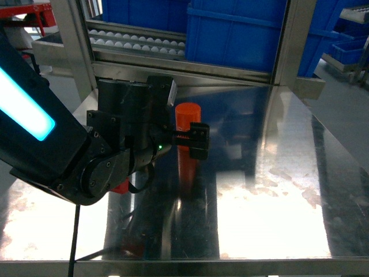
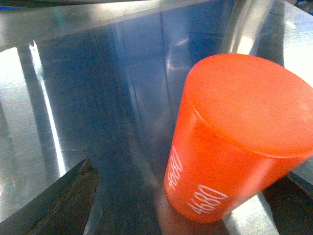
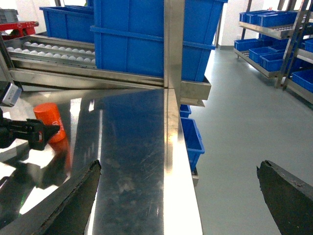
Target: Pick capacitor and pack into box
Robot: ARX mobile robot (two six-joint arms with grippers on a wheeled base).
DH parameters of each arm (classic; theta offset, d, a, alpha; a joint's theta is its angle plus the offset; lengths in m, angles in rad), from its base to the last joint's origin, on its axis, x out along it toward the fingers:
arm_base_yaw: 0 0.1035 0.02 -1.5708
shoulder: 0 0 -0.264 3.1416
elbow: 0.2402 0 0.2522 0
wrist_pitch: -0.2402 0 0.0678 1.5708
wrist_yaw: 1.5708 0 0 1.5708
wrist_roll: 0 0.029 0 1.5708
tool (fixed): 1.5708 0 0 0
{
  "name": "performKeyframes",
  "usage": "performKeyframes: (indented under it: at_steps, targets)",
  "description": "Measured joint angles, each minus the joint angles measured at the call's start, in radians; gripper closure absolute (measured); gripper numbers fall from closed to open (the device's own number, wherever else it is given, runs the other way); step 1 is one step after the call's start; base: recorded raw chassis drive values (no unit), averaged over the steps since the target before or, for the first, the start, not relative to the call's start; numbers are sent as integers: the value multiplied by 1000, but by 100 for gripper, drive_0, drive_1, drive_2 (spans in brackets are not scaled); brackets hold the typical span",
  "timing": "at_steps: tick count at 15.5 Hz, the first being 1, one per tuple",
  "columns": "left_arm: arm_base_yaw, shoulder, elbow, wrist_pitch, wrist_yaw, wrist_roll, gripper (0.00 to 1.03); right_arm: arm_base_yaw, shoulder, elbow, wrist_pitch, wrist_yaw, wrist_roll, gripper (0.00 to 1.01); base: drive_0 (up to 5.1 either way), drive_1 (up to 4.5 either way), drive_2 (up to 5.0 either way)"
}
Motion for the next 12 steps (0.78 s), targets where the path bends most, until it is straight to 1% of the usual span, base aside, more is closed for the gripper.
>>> performKeyframes:
  at_steps: [3,4,8,9,10,12]
  targets:
    - [0,36,45,2,11,3,5,0,0,0,0,0,0,3,0,0,0]
    - [0,45,59,4,15,5,11,0,0,0,0,0,0,3,0,0,0]
    - [-1,60,90,8,22,1,46,0,0,0,0,0,0,3,0,0,0]
    - [-1,61,91,6,22,0,52,0,0,0,0,0,0,3,0,0,0]
    - [-2,61,93,3,23,-2,56,0,0,0,0,0,0,3,0,0,0]
    - [-3,60,92,6,26,-2,57,0,0,0,0,0,0,3,0,0,0]
